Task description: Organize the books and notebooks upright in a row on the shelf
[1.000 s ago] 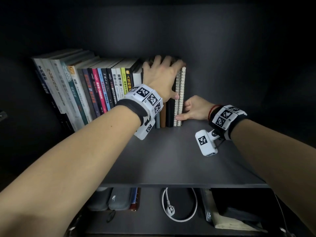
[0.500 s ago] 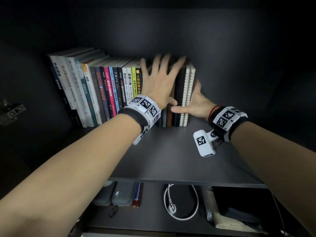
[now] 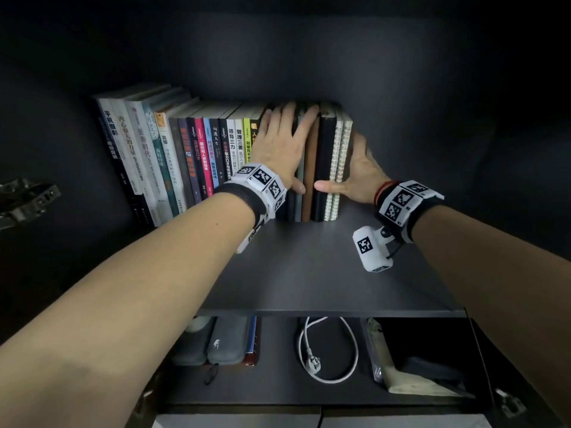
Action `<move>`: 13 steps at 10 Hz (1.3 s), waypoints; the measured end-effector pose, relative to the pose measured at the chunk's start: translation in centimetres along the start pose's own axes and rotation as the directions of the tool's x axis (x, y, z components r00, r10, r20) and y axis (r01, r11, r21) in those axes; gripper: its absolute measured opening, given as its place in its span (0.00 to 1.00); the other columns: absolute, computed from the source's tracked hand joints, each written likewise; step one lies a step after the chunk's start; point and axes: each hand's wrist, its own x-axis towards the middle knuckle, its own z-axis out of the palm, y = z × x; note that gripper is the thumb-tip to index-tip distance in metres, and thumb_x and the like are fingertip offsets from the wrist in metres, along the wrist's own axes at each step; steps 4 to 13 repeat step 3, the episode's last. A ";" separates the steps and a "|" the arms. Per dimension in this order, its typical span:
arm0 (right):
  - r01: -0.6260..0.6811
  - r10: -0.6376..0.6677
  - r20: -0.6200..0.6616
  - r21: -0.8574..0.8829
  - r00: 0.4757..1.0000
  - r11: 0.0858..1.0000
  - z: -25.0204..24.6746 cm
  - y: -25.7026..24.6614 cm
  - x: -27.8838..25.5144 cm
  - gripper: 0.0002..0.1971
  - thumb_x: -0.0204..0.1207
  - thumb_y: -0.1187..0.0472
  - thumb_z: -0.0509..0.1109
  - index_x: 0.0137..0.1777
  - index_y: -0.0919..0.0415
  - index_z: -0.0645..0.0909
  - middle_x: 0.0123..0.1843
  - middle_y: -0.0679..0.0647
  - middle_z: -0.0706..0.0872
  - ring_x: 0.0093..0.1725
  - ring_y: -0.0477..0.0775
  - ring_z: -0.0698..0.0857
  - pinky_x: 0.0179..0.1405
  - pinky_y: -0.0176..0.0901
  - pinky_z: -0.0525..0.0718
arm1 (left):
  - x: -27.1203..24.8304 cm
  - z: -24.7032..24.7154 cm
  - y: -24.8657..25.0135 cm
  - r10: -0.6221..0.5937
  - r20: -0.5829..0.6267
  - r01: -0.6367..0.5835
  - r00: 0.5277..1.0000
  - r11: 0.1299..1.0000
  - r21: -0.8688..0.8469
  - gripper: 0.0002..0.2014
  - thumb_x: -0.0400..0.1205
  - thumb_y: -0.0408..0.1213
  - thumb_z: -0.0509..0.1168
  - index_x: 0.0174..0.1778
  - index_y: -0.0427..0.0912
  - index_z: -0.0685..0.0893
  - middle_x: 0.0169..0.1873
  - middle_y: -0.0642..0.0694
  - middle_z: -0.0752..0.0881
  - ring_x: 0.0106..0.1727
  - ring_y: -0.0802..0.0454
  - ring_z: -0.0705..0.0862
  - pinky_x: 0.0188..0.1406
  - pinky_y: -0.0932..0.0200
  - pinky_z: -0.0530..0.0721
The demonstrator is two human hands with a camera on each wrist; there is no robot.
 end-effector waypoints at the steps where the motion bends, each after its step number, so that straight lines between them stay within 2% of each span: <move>1: -0.062 0.062 -0.008 -0.035 0.998 0.997 0.0 0.0 -1.5 0.63 0.65 0.42 0.87 0.89 0.58 0.48 0.88 0.65 0.63 0.86 0.65 0.67 0.84 0.60 0.69 | -0.5 -0.6 0.2 -0.025 0.003 0.025 1.000 0.998 -0.055 0.72 0.53 0.61 0.87 0.89 0.46 0.52 0.81 0.34 0.66 0.82 0.35 0.65 0.86 0.41 0.60; 2: -0.120 0.120 0.005 -0.031 0.993 0.992 -0.5 -0.8 -3.7 0.55 0.69 0.42 0.85 0.88 0.58 0.54 0.84 0.65 0.70 0.83 0.63 0.73 0.80 0.54 0.73 | -1.3 -1.1 0.4 -0.036 -0.021 0.032 0.999 0.989 -0.142 0.70 0.55 0.58 0.88 0.88 0.45 0.54 0.82 0.35 0.65 0.84 0.35 0.63 0.86 0.41 0.60; 3: -0.130 0.130 -0.014 -0.017 0.991 0.991 -1.2 -0.7 -5.5 0.37 0.74 0.45 0.82 0.79 0.57 0.73 0.70 0.56 0.85 0.72 0.57 0.83 0.69 0.43 0.76 | -2.9 -1.3 0.3 -0.099 -0.133 0.045 0.986 0.931 -0.362 0.59 0.62 0.57 0.85 0.85 0.42 0.63 0.82 0.36 0.67 0.84 0.35 0.63 0.86 0.42 0.62; 13: -0.130 0.130 -0.014 -0.017 0.991 0.991 -1.2 -0.7 -5.5 0.37 0.74 0.45 0.82 0.79 0.57 0.73 0.70 0.56 0.85 0.72 0.57 0.83 0.69 0.43 0.76 | -2.9 -1.3 0.3 -0.099 -0.133 0.045 0.986 0.931 -0.362 0.59 0.62 0.57 0.85 0.85 0.42 0.63 0.82 0.36 0.67 0.84 0.35 0.63 0.86 0.42 0.62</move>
